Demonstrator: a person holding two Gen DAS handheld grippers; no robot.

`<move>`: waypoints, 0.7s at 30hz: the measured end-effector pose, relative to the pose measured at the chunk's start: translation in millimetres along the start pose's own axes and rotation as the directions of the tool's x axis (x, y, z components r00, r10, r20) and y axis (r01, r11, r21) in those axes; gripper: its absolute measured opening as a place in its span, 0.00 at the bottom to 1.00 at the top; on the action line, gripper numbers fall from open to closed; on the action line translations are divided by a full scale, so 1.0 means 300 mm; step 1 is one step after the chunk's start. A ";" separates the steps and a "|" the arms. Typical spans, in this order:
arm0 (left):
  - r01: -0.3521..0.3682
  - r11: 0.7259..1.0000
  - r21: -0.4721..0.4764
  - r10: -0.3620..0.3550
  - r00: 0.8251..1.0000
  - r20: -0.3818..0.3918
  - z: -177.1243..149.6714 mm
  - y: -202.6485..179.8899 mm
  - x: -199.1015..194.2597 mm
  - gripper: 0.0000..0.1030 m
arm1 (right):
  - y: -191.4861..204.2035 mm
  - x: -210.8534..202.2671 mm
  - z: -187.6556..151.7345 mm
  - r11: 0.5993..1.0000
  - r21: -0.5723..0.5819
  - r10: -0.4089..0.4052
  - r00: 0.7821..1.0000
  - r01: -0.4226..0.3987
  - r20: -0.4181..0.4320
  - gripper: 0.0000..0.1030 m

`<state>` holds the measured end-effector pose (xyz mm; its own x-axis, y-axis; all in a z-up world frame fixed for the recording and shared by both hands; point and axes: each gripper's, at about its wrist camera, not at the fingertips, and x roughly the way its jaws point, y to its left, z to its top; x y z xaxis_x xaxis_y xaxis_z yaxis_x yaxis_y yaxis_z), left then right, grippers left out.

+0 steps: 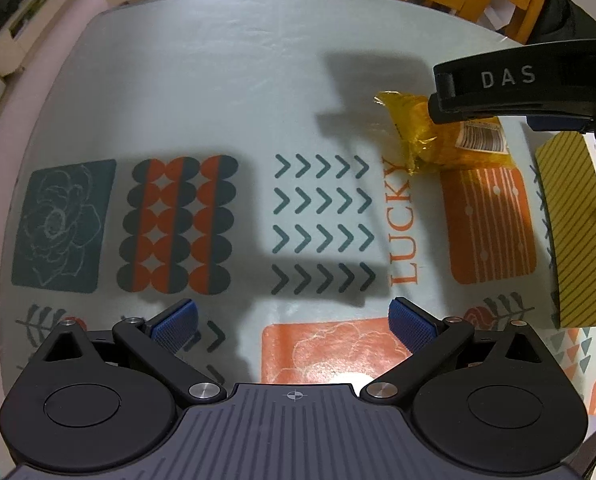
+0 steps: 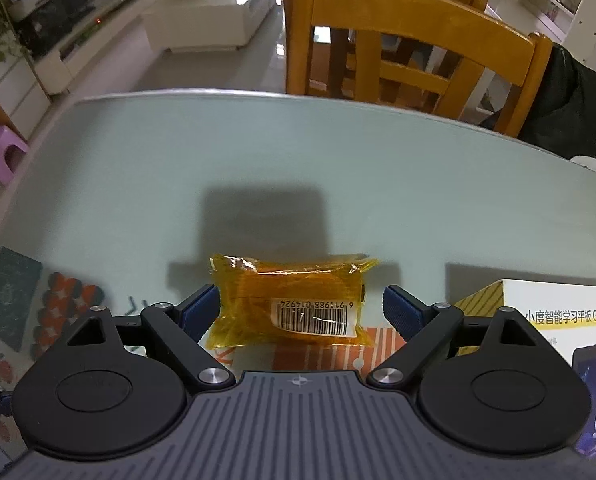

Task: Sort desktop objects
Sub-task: 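Move the right tool to the other yellow snack pack and grasp it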

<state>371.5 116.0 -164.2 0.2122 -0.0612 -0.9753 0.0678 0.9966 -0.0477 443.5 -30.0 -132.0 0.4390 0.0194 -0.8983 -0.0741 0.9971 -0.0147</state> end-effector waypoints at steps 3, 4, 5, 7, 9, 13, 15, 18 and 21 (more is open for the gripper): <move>-0.001 1.000 -0.001 0.001 1.000 -0.008 0.000 0.002 0.013 1.00 | 0.006 0.026 0.002 1.000 0.003 0.002 1.000 -0.002 -0.024 1.00; -0.002 1.000 -0.001 0.002 1.000 -0.010 0.000 0.002 0.016 1.00 | 0.009 0.036 0.003 1.000 0.002 0.005 0.999 -0.005 -0.033 1.00; -0.003 1.000 0.000 0.003 1.000 -0.011 0.001 0.002 0.019 1.00 | 0.012 0.043 0.002 1.000 -0.001 0.003 0.999 -0.003 -0.039 1.00; -0.005 1.000 0.001 0.005 1.000 -0.012 0.001 0.000 0.023 1.00 | 0.015 0.063 0.002 1.000 -0.002 0.003 0.999 -0.003 -0.045 1.00; -0.009 1.000 0.004 0.009 1.000 -0.010 0.003 -0.002 0.025 1.00 | 0.014 0.080 -0.002 1.000 0.003 0.007 0.999 -0.007 -0.052 1.00; -0.013 1.000 0.009 0.013 1.000 -0.012 0.011 -0.007 0.031 1.00 | 0.009 0.114 -0.010 1.000 0.019 0.018 0.997 -0.017 -0.070 1.00; -0.018 1.000 0.012 0.018 1.000 -0.014 0.011 -0.006 0.030 1.00 | 0.010 0.122 -0.013 1.000 0.026 0.019 0.997 -0.017 -0.071 1.00; -0.028 1.000 0.014 0.028 0.999 -0.014 0.013 -0.001 0.029 1.00 | 0.013 0.130 -0.016 1.000 0.026 0.017 0.997 -0.015 -0.070 1.00; -0.046 0.999 0.007 0.046 0.999 -0.009 0.029 0.015 0.029 1.00 | 0.017 0.139 -0.021 1.000 0.022 0.014 0.998 -0.013 -0.068 1.00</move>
<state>382.3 119.6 -171.1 0.2067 -0.0151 -0.9783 0.0649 0.9979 -0.0017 455.6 -24.7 -172.3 0.3762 0.0288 -0.9261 -0.0601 0.9982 0.0067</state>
